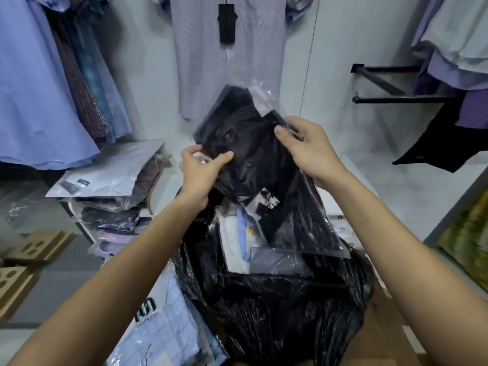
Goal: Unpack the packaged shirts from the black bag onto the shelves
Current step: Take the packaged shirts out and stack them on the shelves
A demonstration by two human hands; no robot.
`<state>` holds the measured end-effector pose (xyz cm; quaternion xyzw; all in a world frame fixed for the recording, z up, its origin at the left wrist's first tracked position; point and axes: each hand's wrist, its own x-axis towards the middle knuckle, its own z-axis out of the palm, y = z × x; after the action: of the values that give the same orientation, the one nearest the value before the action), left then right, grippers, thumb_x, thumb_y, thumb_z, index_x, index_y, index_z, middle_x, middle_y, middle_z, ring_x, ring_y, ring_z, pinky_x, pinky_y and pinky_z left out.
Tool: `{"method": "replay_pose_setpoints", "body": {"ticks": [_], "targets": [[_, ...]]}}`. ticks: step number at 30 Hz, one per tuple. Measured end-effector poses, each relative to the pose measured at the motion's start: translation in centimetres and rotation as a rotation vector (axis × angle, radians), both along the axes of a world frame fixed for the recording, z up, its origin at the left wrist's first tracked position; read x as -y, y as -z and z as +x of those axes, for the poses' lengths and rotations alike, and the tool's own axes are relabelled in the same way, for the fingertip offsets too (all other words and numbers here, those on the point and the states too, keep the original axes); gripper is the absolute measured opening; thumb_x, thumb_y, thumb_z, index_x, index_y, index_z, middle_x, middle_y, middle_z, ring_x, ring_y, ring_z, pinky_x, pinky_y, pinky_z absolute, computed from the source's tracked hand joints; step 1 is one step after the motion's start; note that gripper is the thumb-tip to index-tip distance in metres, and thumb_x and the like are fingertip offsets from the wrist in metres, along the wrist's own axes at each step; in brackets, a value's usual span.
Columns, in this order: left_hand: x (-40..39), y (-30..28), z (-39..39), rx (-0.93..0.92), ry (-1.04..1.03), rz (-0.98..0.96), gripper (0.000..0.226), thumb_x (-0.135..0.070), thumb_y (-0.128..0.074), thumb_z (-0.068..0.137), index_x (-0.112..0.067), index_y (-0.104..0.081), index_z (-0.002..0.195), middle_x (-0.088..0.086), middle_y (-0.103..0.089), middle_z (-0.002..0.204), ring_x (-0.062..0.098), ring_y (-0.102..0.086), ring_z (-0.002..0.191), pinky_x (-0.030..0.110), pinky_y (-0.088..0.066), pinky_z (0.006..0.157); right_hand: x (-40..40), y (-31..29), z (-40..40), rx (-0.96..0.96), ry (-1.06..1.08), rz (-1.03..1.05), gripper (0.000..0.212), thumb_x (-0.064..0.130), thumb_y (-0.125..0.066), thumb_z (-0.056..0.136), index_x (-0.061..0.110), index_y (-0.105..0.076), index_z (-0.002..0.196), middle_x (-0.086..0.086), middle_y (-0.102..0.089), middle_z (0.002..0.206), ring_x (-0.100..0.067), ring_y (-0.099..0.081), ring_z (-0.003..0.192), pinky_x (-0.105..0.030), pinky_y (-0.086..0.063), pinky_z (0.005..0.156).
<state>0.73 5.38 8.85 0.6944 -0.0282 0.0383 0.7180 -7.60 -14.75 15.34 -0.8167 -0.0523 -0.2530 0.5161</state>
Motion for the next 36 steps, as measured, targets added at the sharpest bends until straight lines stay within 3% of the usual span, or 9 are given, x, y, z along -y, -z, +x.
{"method": "replay_pose_setpoints", "body": {"ticks": [2,5,9,16,18,24,27,30,36], "targets": [[-1.3,-0.4,0.7,-0.225,0.193,-0.087,0.085,-0.051,-0.086,0.073,-0.026,-0.045,0.143,0.001,-0.064,0.132,0.021,-0.064,0.118,0.046,-0.048,0.105,0.1,-0.6,-0.4,0.031,-0.087,0.214,0.014,0.020,-0.058,0.103,0.022,-0.071,0.097,0.009,-0.070,0.088,-0.008,-0.064,0.085,-0.029,-0.053,0.082],[-2.5,-0.4,-0.1,-0.216,0.470,-0.196,0.050,-0.037,-0.075,0.083,-0.012,-0.068,0.126,0.009,-0.071,0.127,0.023,-0.069,0.115,0.042,-0.051,0.102,0.3,-1.0,-0.4,0.076,-0.139,0.391,0.016,0.019,-0.054,0.106,0.018,-0.068,0.114,0.004,-0.075,0.108,-0.011,-0.069,0.101,-0.031,-0.056,0.094],[-3.5,-0.8,-0.8,-0.013,0.280,-0.256,0.026,-0.013,-0.075,0.085,-0.010,-0.072,0.111,0.010,-0.076,0.113,0.022,-0.074,0.100,0.036,-0.059,0.088,-0.3,0.0,0.6,-0.031,-0.163,0.476,0.024,0.024,-0.054,0.106,0.022,-0.060,0.130,0.005,-0.074,0.117,-0.012,-0.071,0.110,-0.032,-0.057,0.096],[-11.2,0.3,-2.8,0.026,0.031,-0.161,0.026,-0.006,-0.074,0.089,-0.007,-0.070,0.115,0.013,-0.077,0.108,0.026,-0.074,0.092,0.039,-0.060,0.085,-6.0,4.5,3.0,-0.243,-0.242,0.153,0.053,0.008,-0.083,0.084,0.035,-0.054,0.120,0.010,-0.072,0.113,-0.003,-0.071,0.101,-0.026,-0.057,0.093],[-14.1,1.0,-4.2,0.013,-0.039,-0.159,0.027,-0.003,-0.072,0.090,-0.007,-0.069,0.116,0.010,-0.078,0.103,0.021,-0.075,0.088,0.032,-0.060,0.079,-8.6,6.3,3.6,-0.299,-0.299,0.181,0.054,0.012,-0.084,0.084,0.026,-0.056,0.127,0.006,-0.073,0.113,-0.006,-0.072,0.099,-0.029,-0.058,0.088],[-22.2,6.5,-8.7,-0.249,-0.325,-0.181,0.029,0.006,-0.067,0.090,-0.011,-0.062,0.113,0.012,-0.076,0.094,0.020,-0.074,0.070,0.032,-0.062,0.061,-17.0,14.4,5.4,-0.436,-0.419,0.128,0.077,0.040,-0.086,0.068,0.026,-0.054,0.137,0.008,-0.070,0.128,-0.011,-0.067,0.116,-0.043,-0.052,0.106],[-24.9,11.3,-11.1,-0.414,-0.419,-0.143,0.033,0.005,-0.068,0.089,-0.007,-0.058,0.118,0.015,-0.073,0.095,0.018,-0.073,0.064,0.030,-0.059,0.054,-20.4,19.4,4.9,-0.532,-0.422,0.031,0.065,0.023,-0.080,0.079,0.026,-0.056,0.140,0.005,-0.071,0.125,-0.015,-0.068,0.113,-0.047,-0.053,0.104],[-26.2,15.8,-13.1,-0.554,-0.477,-0.099,0.026,0.006,-0.066,0.090,-0.013,-0.056,0.103,0.016,-0.070,0.094,0.014,-0.071,0.055,0.026,-0.056,0.048,-22.4,23.6,3.7,-0.630,-0.396,-0.118,0.065,0.006,-0.070,0.089,0.025,-0.050,0.148,0.002,-0.068,0.128,-0.019,-0.065,0.114,-0.033,-0.050,0.103],[-25.7,22.8,-15.4,-0.752,-0.467,0.020,0.031,0.008,-0.064,0.092,-0.005,-0.052,0.118,0.018,-0.068,0.101,0.023,-0.068,0.070,0.030,-0.057,0.051,-24.1,29.3,1.5,-0.763,-0.354,-0.391,0.088,-0.001,-0.059,0.096,0.028,-0.010,0.163,-0.015,-0.045,0.140,-0.032,-0.052,0.124,-0.037,-0.040,0.106]]}}
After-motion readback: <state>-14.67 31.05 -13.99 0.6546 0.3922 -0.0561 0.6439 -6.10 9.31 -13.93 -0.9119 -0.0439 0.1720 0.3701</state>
